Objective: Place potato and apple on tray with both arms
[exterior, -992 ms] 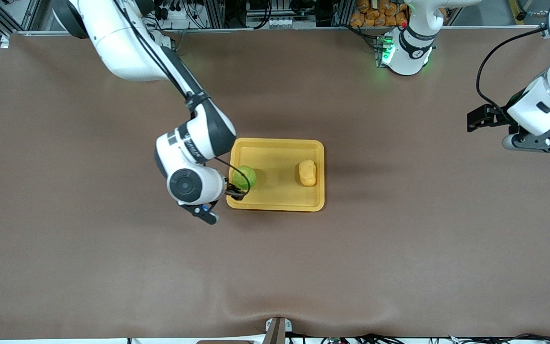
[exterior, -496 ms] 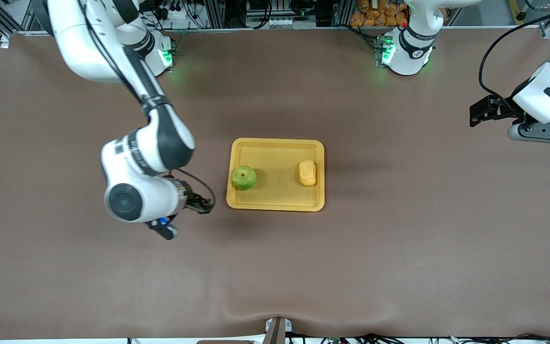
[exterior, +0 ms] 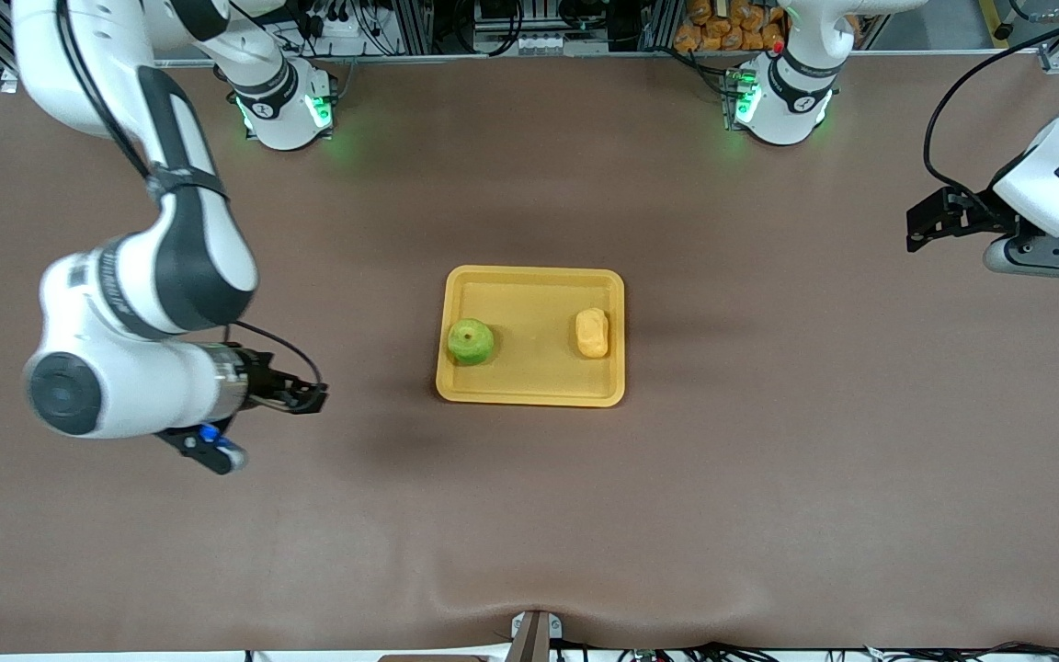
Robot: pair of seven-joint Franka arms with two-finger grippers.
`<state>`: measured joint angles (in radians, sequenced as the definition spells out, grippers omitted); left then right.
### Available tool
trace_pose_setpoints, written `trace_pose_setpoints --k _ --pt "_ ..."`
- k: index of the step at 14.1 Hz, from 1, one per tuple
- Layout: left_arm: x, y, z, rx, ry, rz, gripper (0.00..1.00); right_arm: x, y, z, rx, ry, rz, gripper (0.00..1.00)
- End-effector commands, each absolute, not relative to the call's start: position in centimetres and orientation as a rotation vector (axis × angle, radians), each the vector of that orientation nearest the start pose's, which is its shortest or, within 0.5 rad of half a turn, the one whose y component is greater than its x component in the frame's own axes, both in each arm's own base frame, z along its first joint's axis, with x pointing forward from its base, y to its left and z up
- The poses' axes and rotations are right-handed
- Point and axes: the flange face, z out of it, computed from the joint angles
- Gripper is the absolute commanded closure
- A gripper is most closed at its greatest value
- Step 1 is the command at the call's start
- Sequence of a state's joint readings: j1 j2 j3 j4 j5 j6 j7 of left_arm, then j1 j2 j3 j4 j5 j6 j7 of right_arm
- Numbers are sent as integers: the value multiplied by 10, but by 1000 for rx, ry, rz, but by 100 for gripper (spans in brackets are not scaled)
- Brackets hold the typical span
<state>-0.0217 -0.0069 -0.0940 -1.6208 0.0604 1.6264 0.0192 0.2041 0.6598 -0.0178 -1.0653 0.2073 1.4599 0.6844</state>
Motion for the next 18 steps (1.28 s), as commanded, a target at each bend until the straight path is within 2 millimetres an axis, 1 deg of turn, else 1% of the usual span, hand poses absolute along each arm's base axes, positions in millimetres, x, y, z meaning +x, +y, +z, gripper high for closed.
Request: trace_pose_setpoints --k 1,3,5,6,7,11,13,14,15,18 --pt "558 -62 614 -3081 217 -47 0 688 113 462 -2943 633 466 0" --pt "558 -63 614 -3087 212 -49 0 689 76 467 -2932 616 472 0" --pt "555 -65 614 -3089 214 -37 0 686 38 485 -2928 545 439 0" --pt "554 -65 614 -3089 214 -30 0 683 23 497 -2949 501 403 0" --pt "553 -65 614 -3090 214 -21 0 679 13 509 -2978 472 373 0" --pt "551 -68 617 -3090 223 -18 0 660 2 548 -3043 426 332 0" --pt "550 -69 617 -3088 230 -18 0 646 -11 565 -3043 402 311 0" --pt "549 -72 617 -3087 239 -11 0 639 -14 574 -3043 409 292 0" --pt "549 -74 617 -3086 246 -9 0 632 -22 584 -3037 423 275 0" --pt "550 -73 619 -3084 246 -19 0 612 -26 615 -3054 362 208 0"
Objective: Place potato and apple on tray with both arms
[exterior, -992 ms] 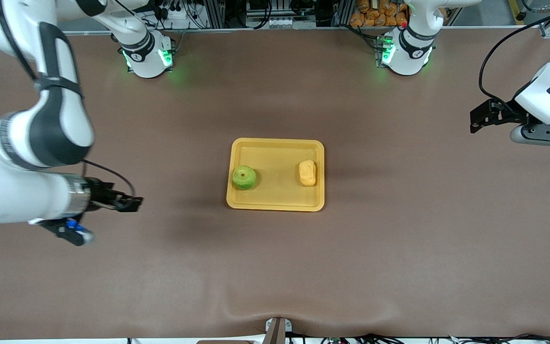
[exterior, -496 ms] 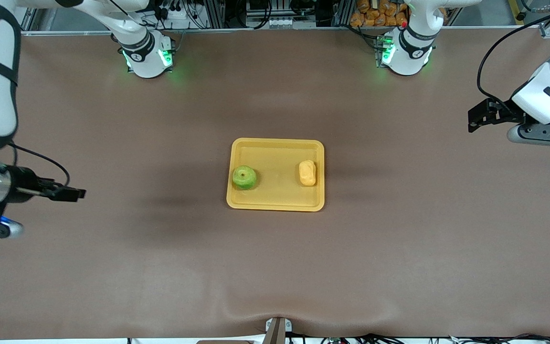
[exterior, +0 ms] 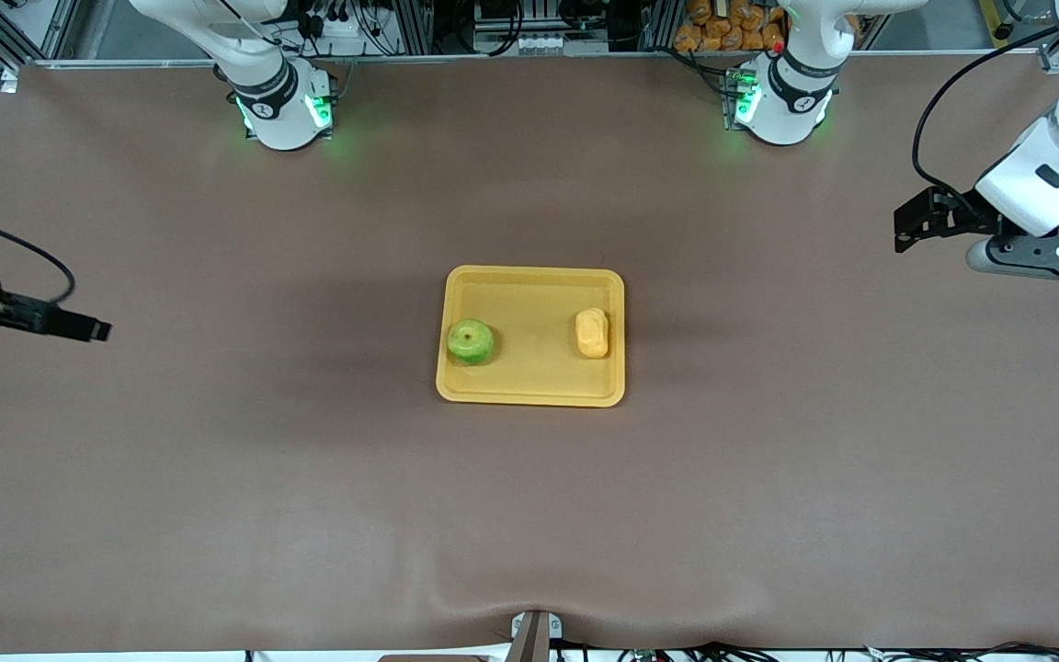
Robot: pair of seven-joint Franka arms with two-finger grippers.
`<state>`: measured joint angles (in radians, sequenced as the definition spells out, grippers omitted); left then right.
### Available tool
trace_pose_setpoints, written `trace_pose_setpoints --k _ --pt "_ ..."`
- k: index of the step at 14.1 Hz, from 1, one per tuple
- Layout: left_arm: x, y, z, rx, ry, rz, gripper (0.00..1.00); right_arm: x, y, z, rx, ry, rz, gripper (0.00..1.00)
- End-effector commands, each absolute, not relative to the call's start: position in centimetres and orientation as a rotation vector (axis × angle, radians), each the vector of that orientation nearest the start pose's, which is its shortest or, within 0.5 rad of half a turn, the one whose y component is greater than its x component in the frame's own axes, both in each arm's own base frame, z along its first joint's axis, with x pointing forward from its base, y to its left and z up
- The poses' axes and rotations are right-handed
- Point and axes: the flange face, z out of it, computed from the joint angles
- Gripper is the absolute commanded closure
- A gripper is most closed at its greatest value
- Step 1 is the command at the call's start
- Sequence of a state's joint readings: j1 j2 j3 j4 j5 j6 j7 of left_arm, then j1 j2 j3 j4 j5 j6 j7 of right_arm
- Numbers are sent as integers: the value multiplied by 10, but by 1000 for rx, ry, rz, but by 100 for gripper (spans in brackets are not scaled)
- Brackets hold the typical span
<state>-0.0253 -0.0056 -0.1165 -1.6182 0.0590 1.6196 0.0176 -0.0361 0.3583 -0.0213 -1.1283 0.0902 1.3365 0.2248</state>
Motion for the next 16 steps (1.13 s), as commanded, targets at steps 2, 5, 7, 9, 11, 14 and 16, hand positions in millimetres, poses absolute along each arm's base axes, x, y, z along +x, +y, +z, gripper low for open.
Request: trace_pose_setpoints --k 2,5,7,9,11,14,16 --pt "550 -71 616 -3088 237 -9 0 598 -30 629 -3064 363 183 0" --pt "550 -72 618 -3087 241 -16 0 568 -27 649 -3064 357 159 0" --pt "552 -69 616 -3090 234 -9 0 549 -23 659 -3078 259 145 0" --pt "552 -68 614 -3090 235 -4 0 536 -29 662 -3116 175 132 0" --pt "554 -68 614 -3090 235 -6 0 525 -31 667 -3118 163 113 0" --pt "555 -66 615 -3092 223 -13 0 521 -30 659 -3119 165 69 0" --pt "555 -67 616 -3090 225 -25 0 523 -29 658 -3115 161 79 0"
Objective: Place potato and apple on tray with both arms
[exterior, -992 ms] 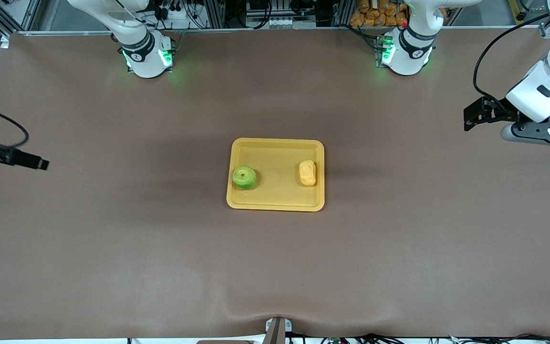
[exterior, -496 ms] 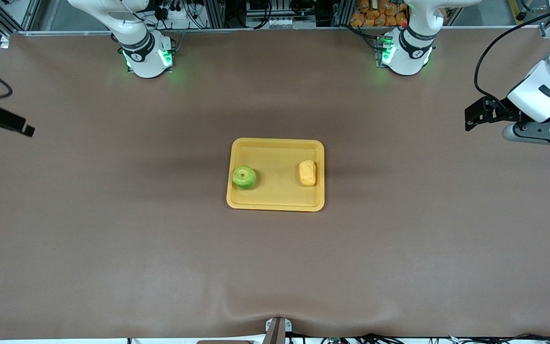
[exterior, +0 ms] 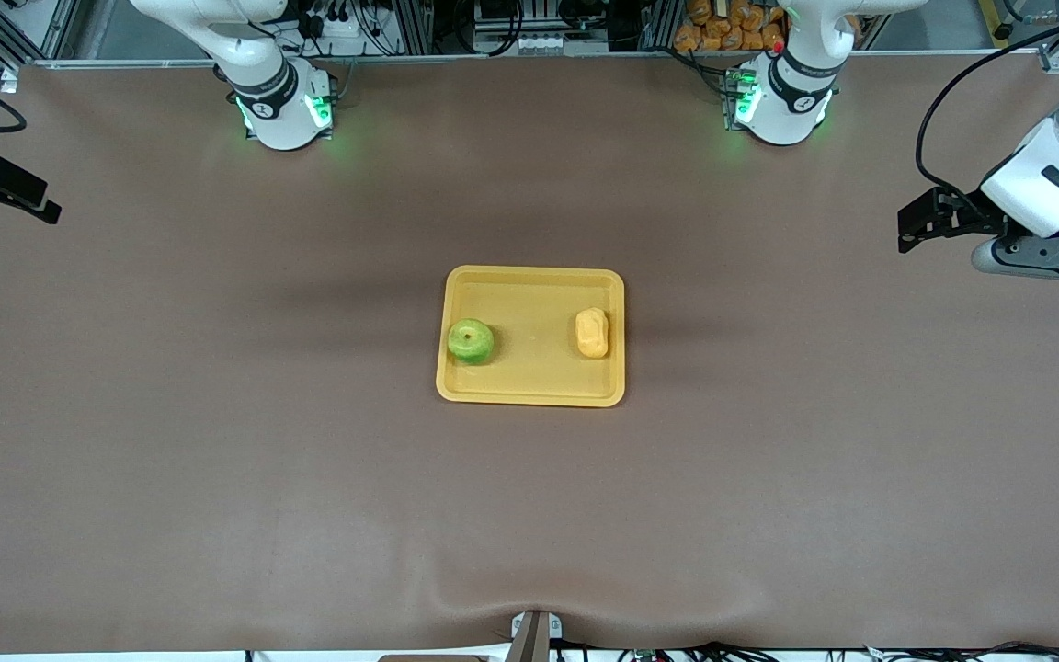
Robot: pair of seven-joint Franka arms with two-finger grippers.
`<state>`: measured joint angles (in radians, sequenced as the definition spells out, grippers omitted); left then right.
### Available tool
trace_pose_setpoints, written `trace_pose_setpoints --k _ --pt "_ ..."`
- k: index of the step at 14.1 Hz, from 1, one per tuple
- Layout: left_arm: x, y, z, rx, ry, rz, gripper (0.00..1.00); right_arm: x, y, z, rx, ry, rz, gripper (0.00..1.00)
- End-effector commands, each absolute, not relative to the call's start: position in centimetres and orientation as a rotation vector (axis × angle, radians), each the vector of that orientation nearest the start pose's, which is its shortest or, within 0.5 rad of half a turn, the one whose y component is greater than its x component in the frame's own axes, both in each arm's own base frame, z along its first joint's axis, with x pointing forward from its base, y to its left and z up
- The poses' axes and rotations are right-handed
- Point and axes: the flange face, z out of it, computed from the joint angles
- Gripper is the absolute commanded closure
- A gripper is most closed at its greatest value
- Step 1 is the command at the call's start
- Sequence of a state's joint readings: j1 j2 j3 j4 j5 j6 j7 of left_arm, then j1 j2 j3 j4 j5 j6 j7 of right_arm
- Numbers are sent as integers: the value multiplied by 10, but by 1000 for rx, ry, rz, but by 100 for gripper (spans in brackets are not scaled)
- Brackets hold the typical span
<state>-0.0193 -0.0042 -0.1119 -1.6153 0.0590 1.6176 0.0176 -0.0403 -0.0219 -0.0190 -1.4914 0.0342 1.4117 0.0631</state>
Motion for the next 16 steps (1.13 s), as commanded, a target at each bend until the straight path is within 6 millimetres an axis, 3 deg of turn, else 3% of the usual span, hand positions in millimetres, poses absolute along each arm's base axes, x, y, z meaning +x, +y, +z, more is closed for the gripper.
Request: trace_pose_setpoints --k 1,4,16 --pt "556 -66 615 -3091 221 -23 0 524 -26 659 -3108 155 74 0" --pt "555 -71 619 -3089 232 -35 0 529 -16 665 -3107 123 43 0" --pt "558 -63 618 -3092 209 -32 0 528 -19 662 -3103 134 62 0"
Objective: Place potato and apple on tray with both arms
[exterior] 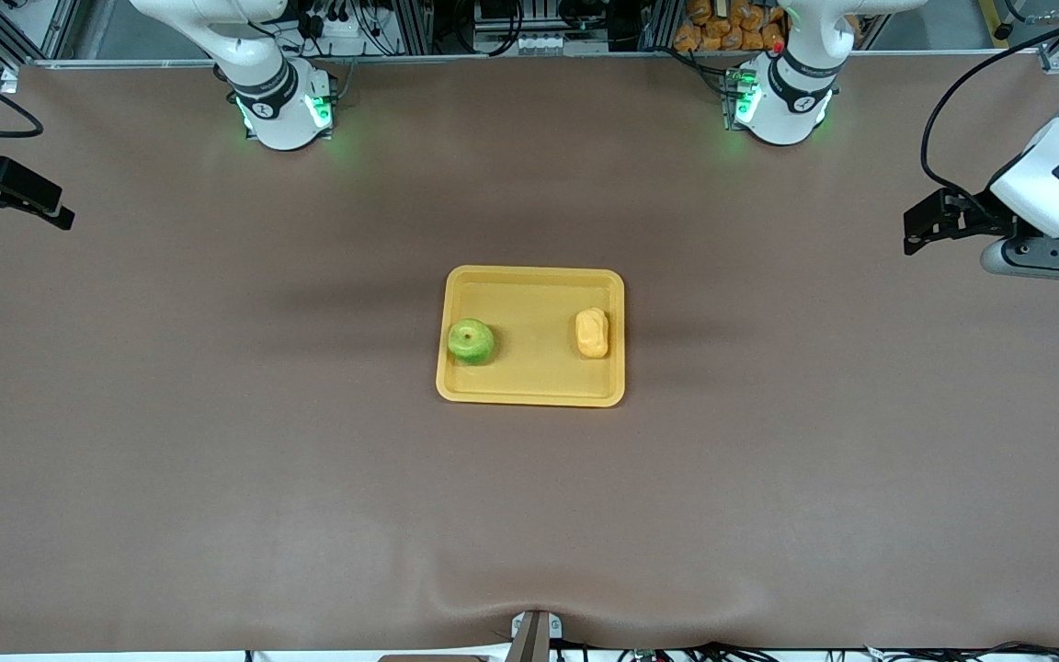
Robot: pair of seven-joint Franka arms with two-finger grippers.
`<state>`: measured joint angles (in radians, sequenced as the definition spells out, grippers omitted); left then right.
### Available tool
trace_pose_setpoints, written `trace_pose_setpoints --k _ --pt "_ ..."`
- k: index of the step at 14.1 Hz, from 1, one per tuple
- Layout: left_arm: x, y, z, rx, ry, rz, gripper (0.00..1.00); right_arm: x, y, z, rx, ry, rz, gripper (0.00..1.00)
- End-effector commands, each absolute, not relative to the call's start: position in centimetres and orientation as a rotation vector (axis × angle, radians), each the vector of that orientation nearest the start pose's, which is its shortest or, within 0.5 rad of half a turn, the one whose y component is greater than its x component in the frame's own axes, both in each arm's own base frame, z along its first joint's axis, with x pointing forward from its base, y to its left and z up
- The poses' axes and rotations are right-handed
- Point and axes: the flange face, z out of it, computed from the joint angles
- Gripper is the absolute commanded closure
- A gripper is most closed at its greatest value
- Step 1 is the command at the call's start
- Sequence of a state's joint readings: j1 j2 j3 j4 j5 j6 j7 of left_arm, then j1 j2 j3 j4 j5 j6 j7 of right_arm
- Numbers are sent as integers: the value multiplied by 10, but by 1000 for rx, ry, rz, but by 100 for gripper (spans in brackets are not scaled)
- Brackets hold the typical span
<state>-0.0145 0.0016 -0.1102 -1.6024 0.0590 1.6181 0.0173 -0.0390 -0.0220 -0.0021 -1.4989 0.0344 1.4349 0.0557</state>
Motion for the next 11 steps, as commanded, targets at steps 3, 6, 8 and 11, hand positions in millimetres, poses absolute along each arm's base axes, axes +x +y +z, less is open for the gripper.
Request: trace_pose_setpoints --k 3,6,8,11 --pt "558 -63 617 -3092 209 -27 0 527 -20 661 -3101 136 69 0" --pt "558 -63 617 -3092 209 -27 0 527 -22 661 -3101 141 71 0" --pt "558 -63 617 -3092 209 -25 0 527 -21 660 -3101 138 74 0" --pt "557 -63 616 -3092 208 -20 0 527 -21 659 -3093 139 76 0"
